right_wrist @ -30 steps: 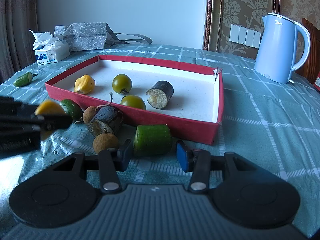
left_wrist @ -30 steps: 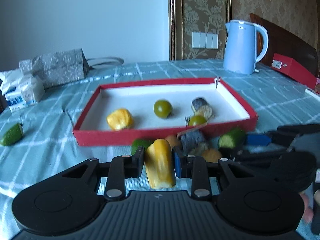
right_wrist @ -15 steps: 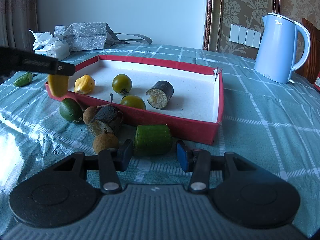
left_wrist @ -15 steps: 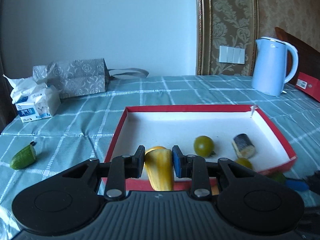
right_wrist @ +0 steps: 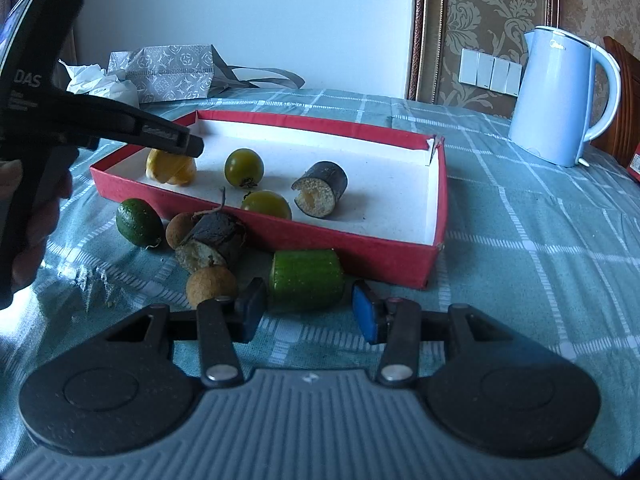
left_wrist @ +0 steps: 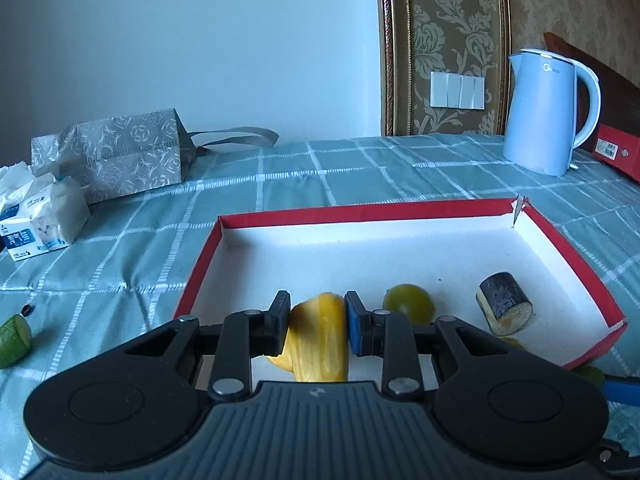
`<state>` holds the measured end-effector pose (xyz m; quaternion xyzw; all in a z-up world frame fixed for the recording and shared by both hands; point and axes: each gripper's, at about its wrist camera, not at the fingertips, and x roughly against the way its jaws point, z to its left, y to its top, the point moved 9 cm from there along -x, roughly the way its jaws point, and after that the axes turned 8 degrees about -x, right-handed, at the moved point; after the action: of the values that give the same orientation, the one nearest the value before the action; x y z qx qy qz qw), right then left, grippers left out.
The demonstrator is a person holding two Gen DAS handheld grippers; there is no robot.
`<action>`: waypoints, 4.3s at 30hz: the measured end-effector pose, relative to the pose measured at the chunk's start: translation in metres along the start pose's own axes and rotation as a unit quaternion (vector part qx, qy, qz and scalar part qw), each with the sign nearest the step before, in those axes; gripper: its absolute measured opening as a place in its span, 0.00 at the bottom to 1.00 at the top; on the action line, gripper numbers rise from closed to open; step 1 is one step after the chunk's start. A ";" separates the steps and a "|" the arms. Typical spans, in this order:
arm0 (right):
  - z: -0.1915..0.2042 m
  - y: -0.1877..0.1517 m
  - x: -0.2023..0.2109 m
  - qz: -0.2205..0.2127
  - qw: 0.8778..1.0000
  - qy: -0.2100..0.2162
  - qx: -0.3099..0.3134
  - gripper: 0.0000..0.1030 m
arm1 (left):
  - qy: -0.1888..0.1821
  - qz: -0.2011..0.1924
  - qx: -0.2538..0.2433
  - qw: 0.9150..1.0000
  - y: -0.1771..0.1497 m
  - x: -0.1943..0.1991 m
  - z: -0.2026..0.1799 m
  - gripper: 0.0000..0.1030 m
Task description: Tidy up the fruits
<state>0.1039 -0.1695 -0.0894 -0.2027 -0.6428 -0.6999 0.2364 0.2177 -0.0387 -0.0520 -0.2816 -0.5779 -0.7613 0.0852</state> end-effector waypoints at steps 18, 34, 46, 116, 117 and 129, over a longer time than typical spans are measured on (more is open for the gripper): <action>0.000 0.000 0.000 0.000 1.000 0.000 0.000 0.42 | 0.025 -0.039 0.056 0.997 -0.006 0.017 0.025 0.72; -0.001 0.001 0.001 -0.001 1.000 0.002 -0.001 0.41 | 0.035 -0.009 0.135 0.990 -0.068 0.064 0.050 0.75; -0.003 -0.002 0.014 -0.018 1.000 -0.007 -0.017 0.33 | 0.024 0.001 0.123 0.992 -0.079 0.068 0.042 0.78; -0.041 0.070 -0.052 -0.060 0.993 -0.076 -0.062 0.68 | 0.020 0.030 0.105 0.994 -0.082 0.057 0.036 0.84; -0.041 0.070 -0.049 -0.064 0.993 -0.075 -0.062 0.68 | 0.020 0.029 0.105 0.994 -0.082 0.057 0.036 0.84; -0.029 0.041 0.018 -0.121 0.990 -0.003 -0.073 0.76 | 0.018 0.028 0.107 0.994 -0.082 0.057 0.036 0.84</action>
<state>0.1141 -0.2025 -0.0482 -0.1423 -0.6109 -0.7675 0.1322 0.1446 0.0325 -0.0840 -0.2732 -0.6462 -0.6973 0.1469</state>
